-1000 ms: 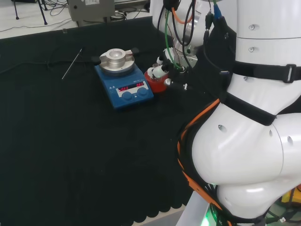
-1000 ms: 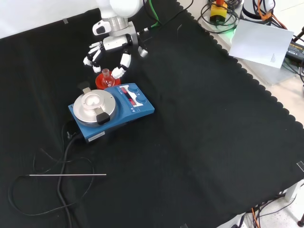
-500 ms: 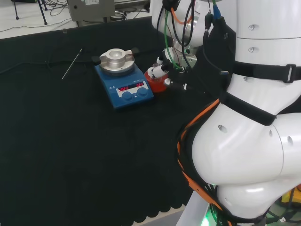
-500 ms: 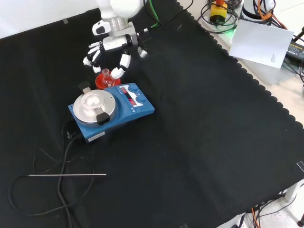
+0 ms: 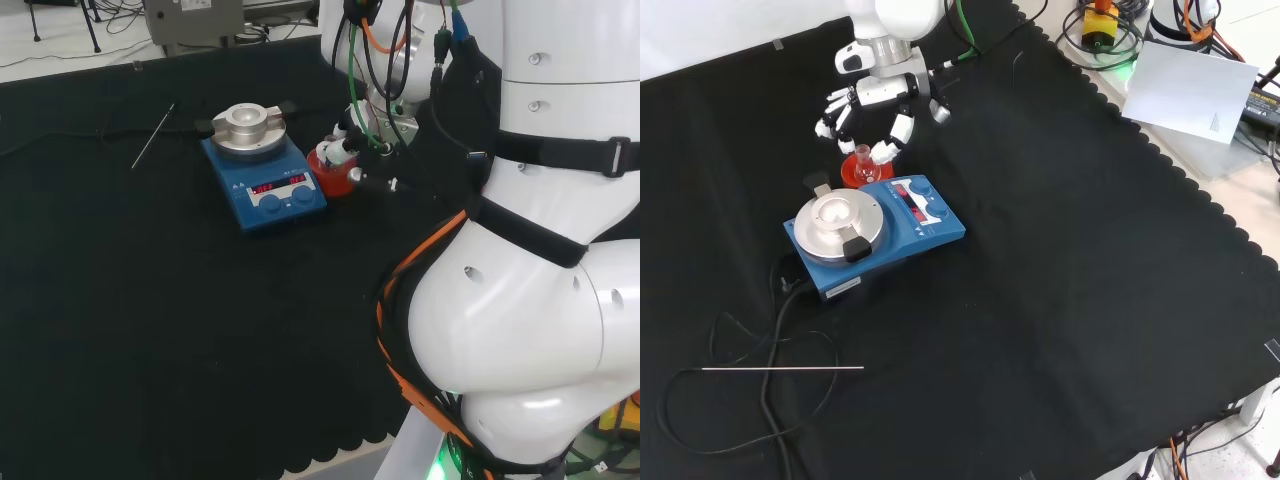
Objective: Pick up the round-bottom flask.
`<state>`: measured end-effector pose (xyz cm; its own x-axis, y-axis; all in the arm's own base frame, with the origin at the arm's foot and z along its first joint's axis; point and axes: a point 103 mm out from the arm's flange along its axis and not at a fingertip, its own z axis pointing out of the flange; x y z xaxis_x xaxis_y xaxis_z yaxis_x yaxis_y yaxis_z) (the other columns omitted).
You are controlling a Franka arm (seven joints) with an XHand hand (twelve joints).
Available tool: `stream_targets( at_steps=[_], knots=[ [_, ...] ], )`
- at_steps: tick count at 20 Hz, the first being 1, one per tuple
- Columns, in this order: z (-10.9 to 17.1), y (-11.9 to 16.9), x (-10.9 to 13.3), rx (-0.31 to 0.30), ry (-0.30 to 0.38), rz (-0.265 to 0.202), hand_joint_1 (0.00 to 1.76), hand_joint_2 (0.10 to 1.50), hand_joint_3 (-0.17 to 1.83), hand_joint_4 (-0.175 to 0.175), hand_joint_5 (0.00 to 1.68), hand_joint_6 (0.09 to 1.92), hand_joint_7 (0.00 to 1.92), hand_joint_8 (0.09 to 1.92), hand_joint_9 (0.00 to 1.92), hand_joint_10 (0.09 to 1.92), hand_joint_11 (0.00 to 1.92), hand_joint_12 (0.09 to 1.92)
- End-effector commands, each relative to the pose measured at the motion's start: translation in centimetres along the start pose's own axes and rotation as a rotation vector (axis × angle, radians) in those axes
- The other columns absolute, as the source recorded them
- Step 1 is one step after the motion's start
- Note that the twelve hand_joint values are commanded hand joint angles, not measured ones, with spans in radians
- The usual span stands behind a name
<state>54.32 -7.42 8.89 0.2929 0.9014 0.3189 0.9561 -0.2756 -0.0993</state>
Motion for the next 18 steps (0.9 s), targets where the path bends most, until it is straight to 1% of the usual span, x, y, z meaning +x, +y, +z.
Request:
stream_targets(
  at_steps=[1, 18],
  knots=[
    [0.09, 0.01, -0.04, 0.001, 0.002, 0.000, 0.92, 0.68, 0.62, -0.014, 0.78, 0.76, 0.24, 0.62, 0.44, 0.69, 0.10, 1.34],
    [0.23, 0.28, 0.17, -0.001, 0.003, -0.007, 0.92, 0.68, 0.62, -0.019, 0.79, 0.74, 0.25, 0.61, 0.45, 0.67, 0.11, 1.34]
  ],
)
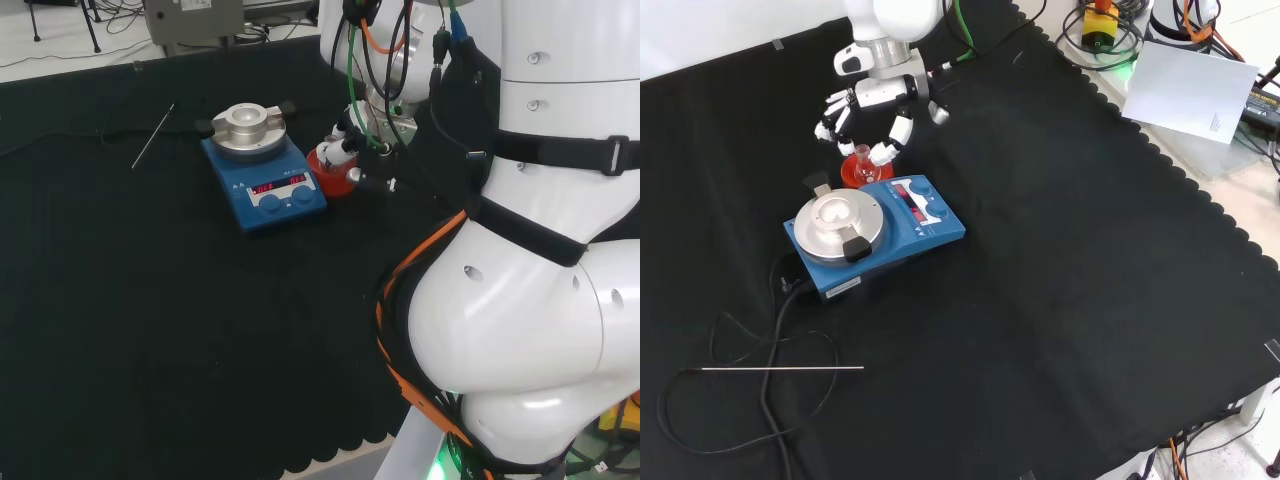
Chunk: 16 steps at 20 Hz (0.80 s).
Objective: Pick up the round-bottom flask.
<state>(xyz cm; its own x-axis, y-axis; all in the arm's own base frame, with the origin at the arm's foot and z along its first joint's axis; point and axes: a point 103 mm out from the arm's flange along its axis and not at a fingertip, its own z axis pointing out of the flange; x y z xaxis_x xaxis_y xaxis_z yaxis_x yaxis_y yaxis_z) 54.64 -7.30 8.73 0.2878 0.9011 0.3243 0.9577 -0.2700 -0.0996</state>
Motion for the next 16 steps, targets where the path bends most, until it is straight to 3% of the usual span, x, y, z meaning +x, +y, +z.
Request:
stream_targets(
  at_steps=[1, 5, 7, 9, 16],
  knots=[
    [0.04, -0.01, 0.02, -0.004, -0.002, -0.002, 0.92, 0.68, 0.62, -0.019, 0.79, 0.74, 0.25, 0.61, 0.45, 0.67, 0.11, 1.34],
    [-0.21, 0.05, 0.11, -0.020, -0.015, -0.002, 0.92, 0.71, 0.62, -0.001, 0.90, 0.69, 0.30, 0.61, 0.48, 0.66, 0.13, 1.33],
    [-0.30, 0.07, 0.14, -0.033, -0.017, 0.003, 1.00, 0.86, 0.40, 0.115, 1.01, 0.83, 0.35, 0.62, 0.51, 0.65, 0.15, 1.33],
    [-0.36, 0.10, 0.17, -0.038, -0.018, 0.005, 1.03, 0.94, 0.26, 0.161, 1.05, 0.88, 0.38, 0.61, 0.54, 0.64, 0.18, 1.32],
    [-0.39, 0.09, 0.23, -0.045, -0.019, 0.006, 1.04, 0.98, 0.20, 0.175, 1.06, 0.90, 0.42, 0.62, 0.58, 0.63, 0.23, 1.32]
  ],
)
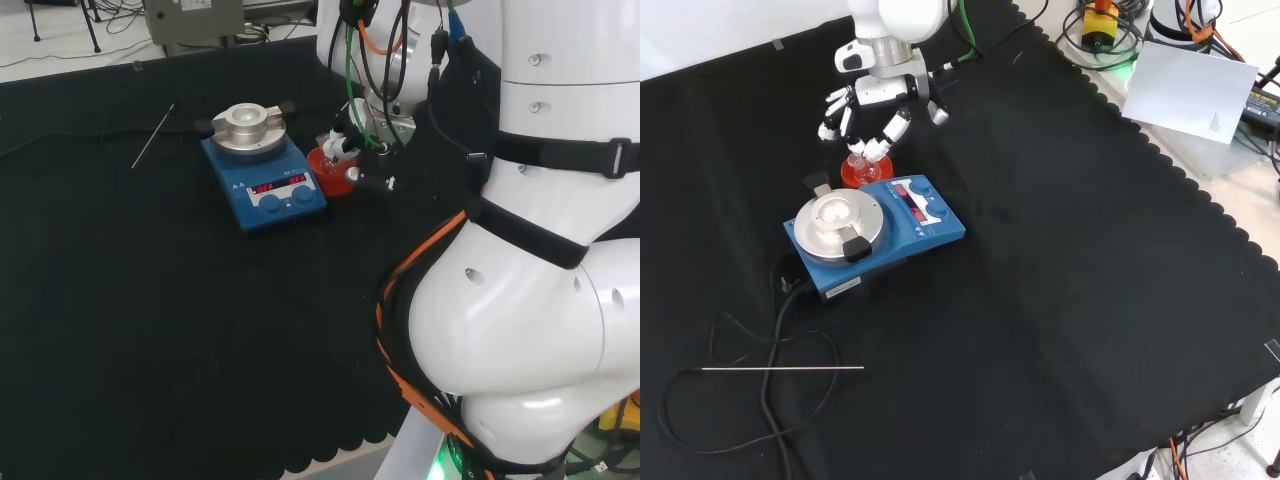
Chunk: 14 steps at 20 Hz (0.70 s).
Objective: Pick up the round-bottom flask.
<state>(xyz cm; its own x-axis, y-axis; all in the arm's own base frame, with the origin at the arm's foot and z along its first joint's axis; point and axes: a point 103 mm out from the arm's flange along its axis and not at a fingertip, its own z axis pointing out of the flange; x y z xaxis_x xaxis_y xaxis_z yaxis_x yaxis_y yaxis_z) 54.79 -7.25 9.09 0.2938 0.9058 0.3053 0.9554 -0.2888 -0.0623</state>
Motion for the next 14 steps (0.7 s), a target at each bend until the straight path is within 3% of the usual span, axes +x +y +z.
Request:
stream_targets(
  at_steps=[1, 6, 8, 9, 11, 14],
  knots=[
    [-0.11, -0.01, 0.02, -0.005, 0.003, 0.000, 1.04, 0.98, 0.20, 0.175, 1.06, 0.90, 0.42, 0.62, 0.58, 0.63, 0.23, 1.32],
    [-0.60, -0.11, -0.18, 0.020, 0.045, -0.002, 1.04, 0.98, 0.20, 0.175, 1.05, 0.91, 0.42, 0.61, 0.59, 0.62, 0.24, 1.31],
    [-0.54, -0.17, -0.32, 0.034, 0.051, -0.005, 0.96, 0.86, 0.31, 0.048, 0.90, 0.85, 0.38, 0.61, 0.56, 0.63, 0.21, 1.31],
    [-0.44, -0.17, -0.35, 0.040, 0.050, -0.009, 0.93, 0.78, 0.40, 0.006, 0.81, 0.84, 0.35, 0.61, 0.54, 0.64, 0.19, 1.32],
    [-0.19, -0.15, -0.28, 0.048, 0.042, -0.011, 0.91, 0.68, 0.53, -0.033, 0.68, 0.83, 0.32, 0.62, 0.51, 0.65, 0.17, 1.32],
    [0.20, -0.03, 0.06, 0.058, 0.038, -0.013, 0.88, 0.62, 0.58, -0.052, 0.53, 0.78, 0.29, 0.62, 0.49, 0.66, 0.14, 1.33]
  ],
)
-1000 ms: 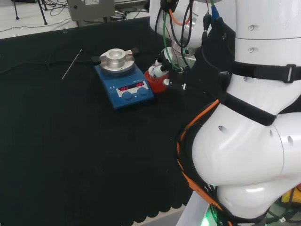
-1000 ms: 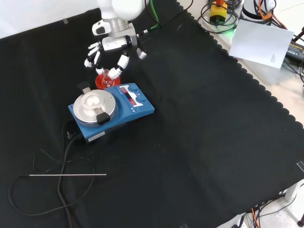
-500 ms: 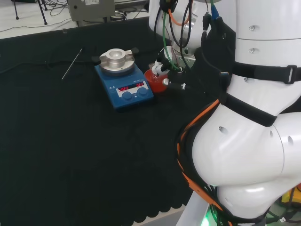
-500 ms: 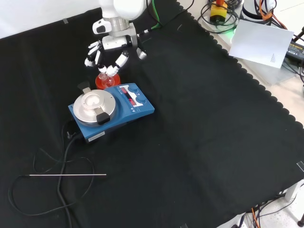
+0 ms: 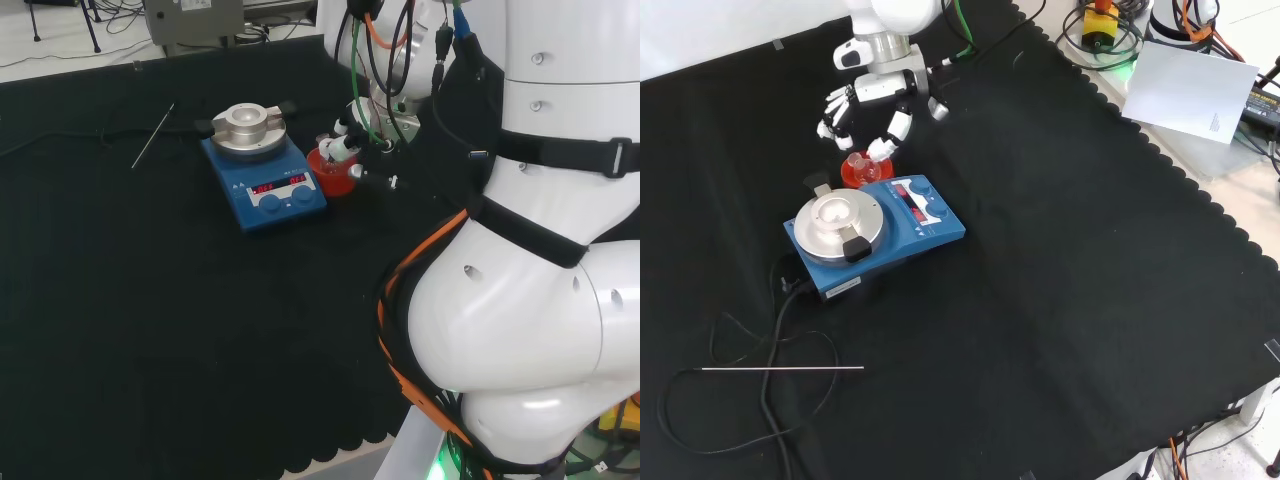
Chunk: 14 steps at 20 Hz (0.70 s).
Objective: Pick up the round-bottom flask.
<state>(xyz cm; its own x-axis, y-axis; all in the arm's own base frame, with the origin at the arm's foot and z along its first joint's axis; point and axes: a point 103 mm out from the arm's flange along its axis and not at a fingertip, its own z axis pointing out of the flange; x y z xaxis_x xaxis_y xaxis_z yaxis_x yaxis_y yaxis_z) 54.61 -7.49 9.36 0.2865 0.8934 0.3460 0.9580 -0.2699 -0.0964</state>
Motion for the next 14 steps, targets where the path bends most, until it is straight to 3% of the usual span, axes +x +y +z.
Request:
stream_targets(
  at_steps=[1, 7, 14],
  knots=[
    [0.7, 0.2, 0.3, 0.022, -0.005, -0.006, 0.88, 0.61, 0.58, -0.055, 0.49, 0.77, 0.28, 0.62, 0.48, 0.66, 0.14, 1.33],
    [1.4, 0.3, 0.7, 0.024, -0.004, -0.010, 0.87, 0.60, 0.58, -0.056, 0.44, 0.71, 0.26, 0.62, 0.47, 0.67, 0.13, 1.34],
    [2.1, 0.7, 1.2, -0.002, 0.001, -0.014, 0.87, 0.63, 0.59, -0.033, 0.63, 0.76, 0.29, 0.64, 0.48, 0.68, 0.14, 1.34]
  ],
)
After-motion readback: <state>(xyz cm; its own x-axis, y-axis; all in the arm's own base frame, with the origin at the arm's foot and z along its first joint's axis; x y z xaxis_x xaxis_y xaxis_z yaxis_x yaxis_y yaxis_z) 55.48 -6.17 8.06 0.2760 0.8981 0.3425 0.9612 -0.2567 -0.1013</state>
